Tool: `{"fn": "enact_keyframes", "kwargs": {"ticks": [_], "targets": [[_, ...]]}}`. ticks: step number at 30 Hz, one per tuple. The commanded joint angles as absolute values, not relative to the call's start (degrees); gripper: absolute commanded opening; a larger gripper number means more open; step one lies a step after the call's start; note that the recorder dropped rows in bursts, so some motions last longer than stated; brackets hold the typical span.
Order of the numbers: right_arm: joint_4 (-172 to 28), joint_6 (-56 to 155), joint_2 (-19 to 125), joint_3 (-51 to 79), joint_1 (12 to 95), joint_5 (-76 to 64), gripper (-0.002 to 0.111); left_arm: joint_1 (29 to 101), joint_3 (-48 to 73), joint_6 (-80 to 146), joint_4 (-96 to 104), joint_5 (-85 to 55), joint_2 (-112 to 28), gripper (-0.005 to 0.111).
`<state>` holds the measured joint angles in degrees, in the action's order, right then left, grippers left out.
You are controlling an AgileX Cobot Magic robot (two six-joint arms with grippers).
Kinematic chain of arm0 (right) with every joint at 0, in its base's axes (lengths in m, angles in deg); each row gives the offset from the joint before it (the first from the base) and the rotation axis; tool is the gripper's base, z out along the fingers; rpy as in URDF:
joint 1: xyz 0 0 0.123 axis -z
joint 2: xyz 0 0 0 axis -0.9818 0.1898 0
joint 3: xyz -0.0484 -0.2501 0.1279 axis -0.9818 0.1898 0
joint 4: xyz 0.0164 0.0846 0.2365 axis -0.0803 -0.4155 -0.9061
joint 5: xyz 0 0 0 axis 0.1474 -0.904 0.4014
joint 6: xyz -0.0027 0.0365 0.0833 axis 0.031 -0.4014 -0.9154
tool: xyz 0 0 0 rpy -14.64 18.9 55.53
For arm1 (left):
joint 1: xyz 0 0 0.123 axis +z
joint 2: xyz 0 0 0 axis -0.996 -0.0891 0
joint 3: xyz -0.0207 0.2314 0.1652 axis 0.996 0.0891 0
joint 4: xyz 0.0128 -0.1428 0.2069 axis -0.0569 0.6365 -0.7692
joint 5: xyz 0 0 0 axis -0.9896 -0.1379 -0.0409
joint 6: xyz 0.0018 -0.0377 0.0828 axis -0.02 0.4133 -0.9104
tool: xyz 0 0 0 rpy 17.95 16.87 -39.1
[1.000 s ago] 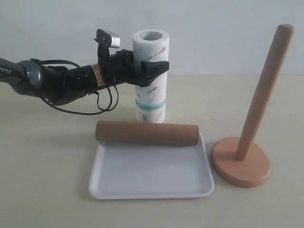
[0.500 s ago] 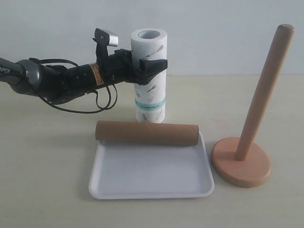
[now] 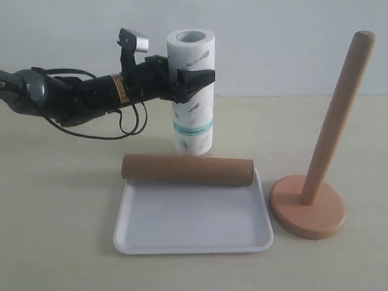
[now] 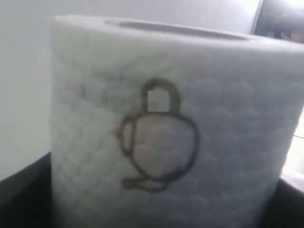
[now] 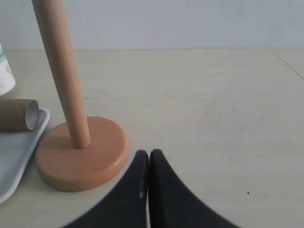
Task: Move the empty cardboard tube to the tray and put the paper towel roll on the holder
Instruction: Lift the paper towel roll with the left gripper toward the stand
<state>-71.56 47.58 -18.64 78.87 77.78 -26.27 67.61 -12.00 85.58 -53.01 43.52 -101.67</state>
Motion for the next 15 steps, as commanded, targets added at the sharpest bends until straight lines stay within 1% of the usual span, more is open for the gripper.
{"fn": "enact_keyframes", "kwargs": {"ticks": [1,5,9,13,15], "targets": [[-71.23,47.76,-18.87,78.83,77.91,-25.53,0.0,67.62,-12.29,87.92,-64.04,45.91,-90.24,0.004],[-71.23,47.76,-18.87,78.83,77.91,-25.53,0.0,67.62,-12.29,101.08,-73.45,43.47,-78.41,0.004],[-71.23,47.76,-18.87,78.83,77.91,-25.53,0.0,66.82,-12.29,106.79,-78.16,40.63,-68.3,0.004],[-71.23,47.76,-18.87,78.83,77.91,-25.53,0.0,61.84,-12.29,110.54,-80.73,38.34,-63.34,0.004],[-71.23,47.76,-18.87,78.83,77.91,-25.53,0.0,57.49,-12.29,110.86,-80.57,34.42,-63.07,0.004]]}}
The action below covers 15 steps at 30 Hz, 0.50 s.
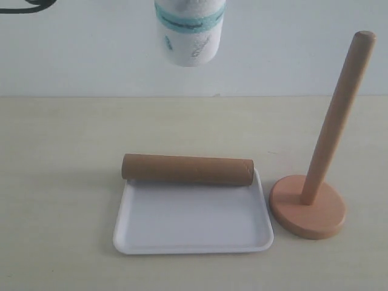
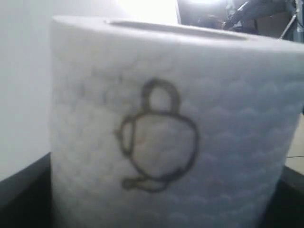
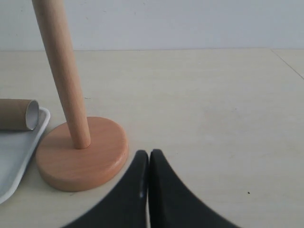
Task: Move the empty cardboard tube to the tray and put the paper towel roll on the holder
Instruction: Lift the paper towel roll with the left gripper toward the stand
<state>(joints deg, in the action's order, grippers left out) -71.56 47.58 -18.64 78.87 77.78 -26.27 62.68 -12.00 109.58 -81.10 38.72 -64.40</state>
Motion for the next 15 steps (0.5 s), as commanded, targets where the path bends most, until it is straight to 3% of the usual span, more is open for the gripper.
{"fn": "enact_keyframes", "kwargs": {"ticks": [1,8,15], "targets": [[-71.23,47.76,-18.87,78.83,77.91,-25.53,0.0,55.25,-12.29,110.86,-80.08,30.63,-63.07,0.004],[-71.23,47.76,-18.87,78.83,77.91,-25.53,0.0,46.93,-12.42,105.32,-62.81,14.41,-62.93,0.004],[-71.23,47.76,-18.87,78.83,77.91,-25.53,0.0,42.5,-16.63,97.29,-46.74,9.76,-62.67,0.004]]}}
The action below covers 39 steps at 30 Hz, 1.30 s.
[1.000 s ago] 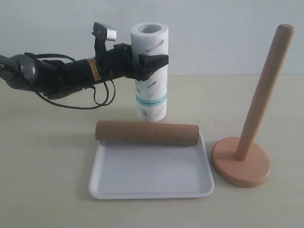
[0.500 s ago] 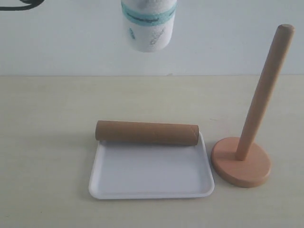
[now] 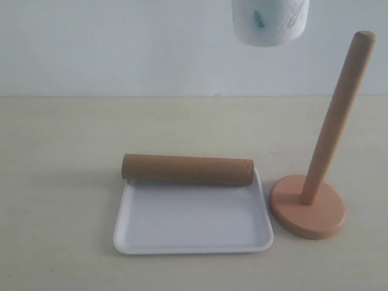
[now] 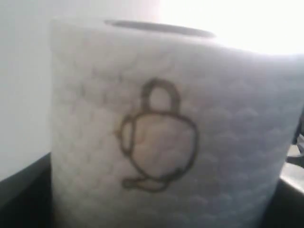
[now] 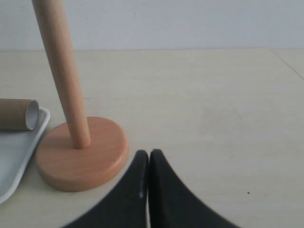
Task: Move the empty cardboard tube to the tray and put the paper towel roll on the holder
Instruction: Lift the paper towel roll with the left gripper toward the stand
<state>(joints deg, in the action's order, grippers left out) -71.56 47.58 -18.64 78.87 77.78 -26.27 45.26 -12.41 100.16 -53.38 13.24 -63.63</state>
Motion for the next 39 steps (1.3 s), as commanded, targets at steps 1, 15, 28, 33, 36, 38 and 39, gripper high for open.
{"fn": "enact_keyframes", "kwargs": {"ticks": [1,15,28,33,36,38,39], "targets": [[-71.23,47.76,-18.87,78.83,77.91,-25.53,0.0,41.8,-17.69,97.29,-46.83,8.28,-62.67,0.004],[-71.23,47.76,-18.87,78.83,77.91,-25.53,0.0,31.48,-36.71,98.98,-48.83,-8.79,-73.24,0.004],[-71.23,47.76,-18.87,78.83,77.91,-25.53,0.0,31.48,-38.31,100.63,-48.83,-9.12,-78.05,0.004],[-71.23,47.76,-18.87,78.83,77.91,-25.53,0.0,31.48,-39.96,100.63,-48.83,-9.42,-80.06,0.004],[-71.23,47.76,-18.87,78.83,77.91,-25.53,0.0,31.48,-40.37,100.63,-48.83,-9.54,-80.61,0.004],[-71.23,47.76,-18.87,78.83,77.91,-25.53,0.0,31.48,-40.37,101.19,-48.83,-10.49,-80.71,0.004],[-71.23,47.76,-18.87,78.83,77.91,-25.53,0.0,31.22,-40.37,101.74,-48.83,-11.26,-80.71,0.004]]}}
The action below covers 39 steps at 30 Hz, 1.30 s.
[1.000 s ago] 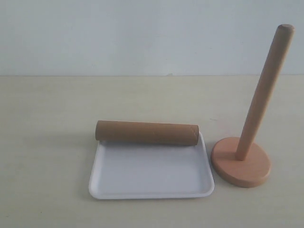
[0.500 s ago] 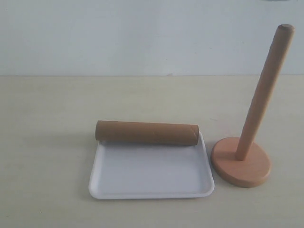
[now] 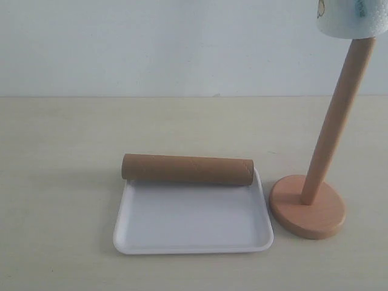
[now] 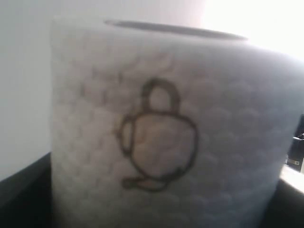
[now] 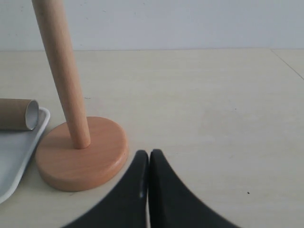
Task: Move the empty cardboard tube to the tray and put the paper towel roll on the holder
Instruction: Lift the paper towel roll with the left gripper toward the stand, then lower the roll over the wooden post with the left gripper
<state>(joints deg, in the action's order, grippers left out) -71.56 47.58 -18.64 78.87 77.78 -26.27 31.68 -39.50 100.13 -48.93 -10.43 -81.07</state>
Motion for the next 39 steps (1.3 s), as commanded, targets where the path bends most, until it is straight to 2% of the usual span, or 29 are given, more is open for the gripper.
{"fn": "enact_keyframes", "kwargs": {"ticks": [1,21,39], "targets": [[-71.23,47.76,-18.87,78.83,77.91,-25.53,0.0,31.07,-40.37,101.86,-48.83,-12.27,-80.71,0.004],[-71.23,47.76,-18.87,78.83,77.91,-25.53,0.0,29.05,-40.26,101.86,-52.72,-15.75,-80.71,0.004],[-71.23,47.76,-18.87,78.83,77.91,-25.53,0.0,29.05,-29.32,101.86,-52.54,-13.4,-81.05,0.004]]}}
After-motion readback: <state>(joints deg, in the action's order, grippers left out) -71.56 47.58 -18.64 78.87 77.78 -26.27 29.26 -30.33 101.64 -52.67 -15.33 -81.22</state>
